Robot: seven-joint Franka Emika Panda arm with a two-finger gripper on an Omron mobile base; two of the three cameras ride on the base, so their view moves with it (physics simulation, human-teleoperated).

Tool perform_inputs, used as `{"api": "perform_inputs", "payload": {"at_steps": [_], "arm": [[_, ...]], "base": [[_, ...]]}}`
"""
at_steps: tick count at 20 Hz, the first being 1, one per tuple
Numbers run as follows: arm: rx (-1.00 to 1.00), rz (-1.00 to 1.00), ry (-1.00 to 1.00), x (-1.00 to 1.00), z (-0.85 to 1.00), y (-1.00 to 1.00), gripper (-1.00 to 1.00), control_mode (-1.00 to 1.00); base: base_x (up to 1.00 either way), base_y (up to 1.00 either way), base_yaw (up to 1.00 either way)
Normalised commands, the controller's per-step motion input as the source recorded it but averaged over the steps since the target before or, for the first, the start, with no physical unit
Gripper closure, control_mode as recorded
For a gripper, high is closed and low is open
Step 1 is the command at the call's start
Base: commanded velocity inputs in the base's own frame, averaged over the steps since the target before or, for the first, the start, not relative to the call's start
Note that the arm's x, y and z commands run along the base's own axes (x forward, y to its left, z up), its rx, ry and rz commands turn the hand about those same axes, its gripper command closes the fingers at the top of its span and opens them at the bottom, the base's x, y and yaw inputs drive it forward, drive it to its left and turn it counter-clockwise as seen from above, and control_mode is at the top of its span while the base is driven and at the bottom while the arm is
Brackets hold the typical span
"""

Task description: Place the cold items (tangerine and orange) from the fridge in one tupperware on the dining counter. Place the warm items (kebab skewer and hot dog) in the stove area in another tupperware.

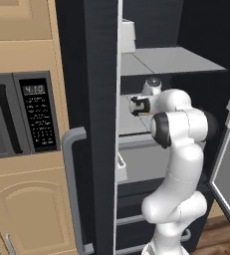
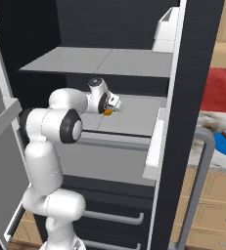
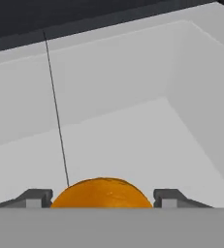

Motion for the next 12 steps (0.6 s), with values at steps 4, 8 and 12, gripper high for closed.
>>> {"api": "perform_inputs", "payload": {"at_steps": [4, 8, 12], "arm": [[0.18, 0.06, -0.88, -1.0, -0.96, 0.04, 1.0, -1.0], [0.21, 0.08, -0.94, -0.99, -0.3, 0.01, 1.0, -1.0], [0.26, 0.09, -0.56, -1.0, 0.92, -0.14, 1.0, -1.0]], "base": [[0.0, 0.0, 0.0], [0.0, 0.0, 0.0], [0.0, 0.0, 0.0]]}}
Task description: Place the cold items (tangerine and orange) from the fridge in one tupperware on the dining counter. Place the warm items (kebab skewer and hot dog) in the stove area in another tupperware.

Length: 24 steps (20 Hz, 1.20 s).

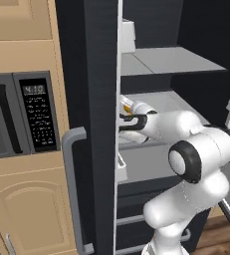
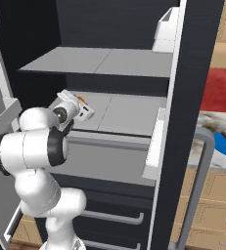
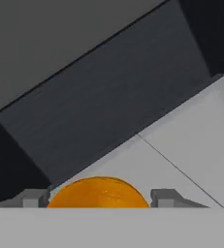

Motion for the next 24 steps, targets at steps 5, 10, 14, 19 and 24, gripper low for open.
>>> {"api": "perform_inputs", "payload": {"at_steps": [5, 10, 14, 19, 24], "arm": [[0.22, 0.17, -0.07, -1.0, 0.82, -0.69, 1.0, -1.0], [0.18, 0.17, 0.01, -1.0, 0.43, -0.94, 1.0, -1.0], [-0.02, 0.13, 0.18, -1.0, 0.39, -0.62, 1.0, -1.0], [-0.38, 0.05, 0.48, -1.0, -0.08, -0.31, 1.0, -1.0], [-0.61, 0.01, 0.68, -1.0, -0.27, -0.02, 1.0, -1.0]], "base": [[0.0, 0.0, 0.0], [0.0, 0.0, 0.0], [0.0, 0.0, 0.0], [0.0, 0.0, 0.0], [0.0, 0.0, 0.0]]}}
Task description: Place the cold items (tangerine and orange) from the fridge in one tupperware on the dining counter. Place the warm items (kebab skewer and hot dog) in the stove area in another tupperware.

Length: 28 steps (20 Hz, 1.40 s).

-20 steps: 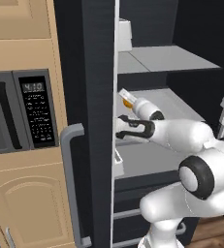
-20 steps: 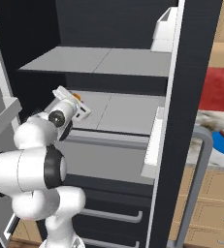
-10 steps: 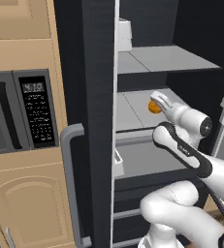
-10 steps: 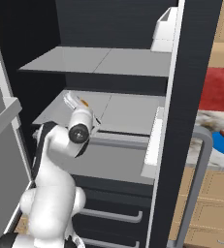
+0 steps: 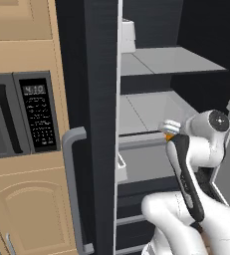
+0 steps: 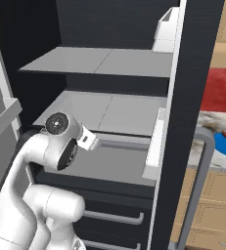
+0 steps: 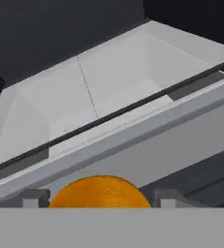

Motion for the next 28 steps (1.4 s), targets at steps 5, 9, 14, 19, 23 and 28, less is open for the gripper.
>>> {"api": "perform_inputs", "payload": {"at_steps": [5, 9, 14, 19, 23, 28], "arm": [[-0.66, -0.01, 0.75, -0.81, -0.44, 0.0, 1.0, -1.0], [-0.38, -0.01, 0.36, -0.25, -0.35, 0.0, 1.0, -1.0], [0.0, 0.0, 0.0, -0.08, -0.14, 0.0, 1.0, -1.0], [0.0, 0.0, 0.0, -0.02, -0.08, 0.0, 1.0, -1.0], [0.0, 0.0, 0.0, -0.07, -0.03, -0.01, 1.0, 1.0], [0.0, 0.0, 0.0, 0.0, 0.0, 0.0, 1.0, 1.0]], "base": [[0.0, 0.0, 0.0], [0.0, 0.0, 0.0], [0.0, 0.0, 0.0], [0.0, 0.0, 0.0], [-0.2, -0.07, 0.0], [-0.83, -0.33, -0.04]]}}
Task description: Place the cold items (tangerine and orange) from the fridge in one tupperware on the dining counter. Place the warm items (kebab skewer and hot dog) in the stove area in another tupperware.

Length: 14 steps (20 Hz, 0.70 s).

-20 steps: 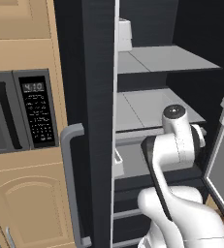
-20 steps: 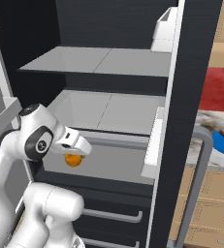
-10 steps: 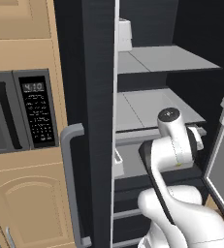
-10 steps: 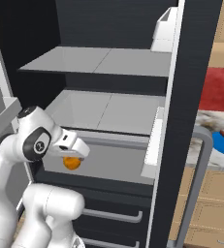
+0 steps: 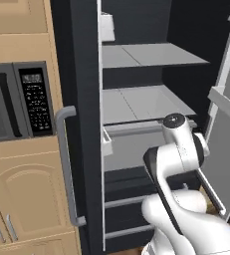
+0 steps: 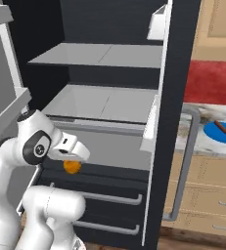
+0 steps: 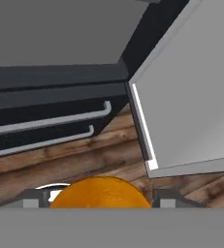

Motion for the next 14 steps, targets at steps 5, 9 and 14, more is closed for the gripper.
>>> {"api": "perform_inputs", "payload": {"at_steps": [5, 9, 14], "arm": [[0.0, 0.0, 0.0, 0.0, 0.0, 0.0, 1.0, 1.0], [0.0, 0.0, 0.0, 0.0, 0.0, 0.0, 1.0, 1.0], [0.0, 0.0, 0.0, 0.0, 0.0, 0.0, 1.0, 1.0]], "base": [[-0.9, -0.18, -0.15], [-0.67, 0.0, -0.33], [-0.68, 0.0, -0.39]]}}
